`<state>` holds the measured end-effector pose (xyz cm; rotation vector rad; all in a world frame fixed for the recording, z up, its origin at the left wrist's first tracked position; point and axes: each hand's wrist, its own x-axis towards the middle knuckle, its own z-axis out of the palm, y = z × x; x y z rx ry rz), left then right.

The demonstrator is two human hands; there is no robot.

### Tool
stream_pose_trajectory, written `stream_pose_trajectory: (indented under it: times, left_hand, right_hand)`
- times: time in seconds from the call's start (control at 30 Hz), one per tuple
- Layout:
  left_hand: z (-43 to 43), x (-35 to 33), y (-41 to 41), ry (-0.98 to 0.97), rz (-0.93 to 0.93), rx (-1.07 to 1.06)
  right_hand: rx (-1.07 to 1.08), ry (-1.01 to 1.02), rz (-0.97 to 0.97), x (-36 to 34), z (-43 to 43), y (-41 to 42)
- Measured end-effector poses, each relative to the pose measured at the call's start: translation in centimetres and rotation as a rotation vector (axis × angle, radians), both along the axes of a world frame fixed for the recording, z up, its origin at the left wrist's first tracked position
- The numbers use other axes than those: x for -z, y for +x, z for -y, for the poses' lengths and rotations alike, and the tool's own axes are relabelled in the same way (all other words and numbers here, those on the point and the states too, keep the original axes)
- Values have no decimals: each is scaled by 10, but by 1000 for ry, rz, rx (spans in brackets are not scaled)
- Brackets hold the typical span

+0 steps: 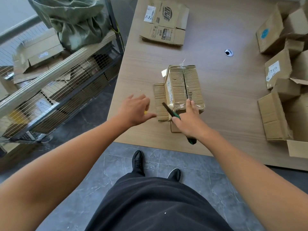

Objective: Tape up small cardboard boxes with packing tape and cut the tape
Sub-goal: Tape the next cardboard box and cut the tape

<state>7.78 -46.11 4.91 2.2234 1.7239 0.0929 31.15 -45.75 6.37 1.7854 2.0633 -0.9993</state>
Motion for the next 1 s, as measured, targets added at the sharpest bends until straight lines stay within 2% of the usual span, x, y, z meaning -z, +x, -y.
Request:
stream_pose_trajectory:
  times: [0.07, 0.17, 0.23, 0.3, 0.43, 0.53, 0.63, 0.77, 0.8, 0.93, 1.0]
  left_hand:
    - [15, 13, -11, -5, -121, -81]
    - [38, 30, -28, 96, -175, -208]
    - [48, 35, -38, 165, -193, -248]
    - [56, 37, -47, 208, -218, -279]
    - [60, 46, -61, 260, -232, -326]
    - [59, 67, -63, 276, -220, -342]
    - [68, 103, -52, 203, -196, -279]
    - [75, 134, -44, -42, 74, -434]
    - [75, 137, -46, -62, 120, -442]
    - [73, 134, -61, -184, 106, -264]
    - [72, 122, -66, -214, 174, -268]
  right_hand:
    - [57, 88, -174, -3, 8, 11]
    - [-16, 431, -273, 4, 39, 20]
    - [-70, 586, -360, 14, 59, 16]
    - [-89, 561, -449, 27, 70, 2]
    - [-11, 273, -499, 60, 65, -36]
    - [74, 190, -402, 91, 47, -66]
    - [6, 253, -184, 123, 36, -90]
    - [-64, 331, 27, 150, 40, -105]
    - [-62, 349, 50, 154, 42, -107]
    - [-12, 398, 89, 152, 50, -113]
    - [12, 420, 44, 133, 54, -114]
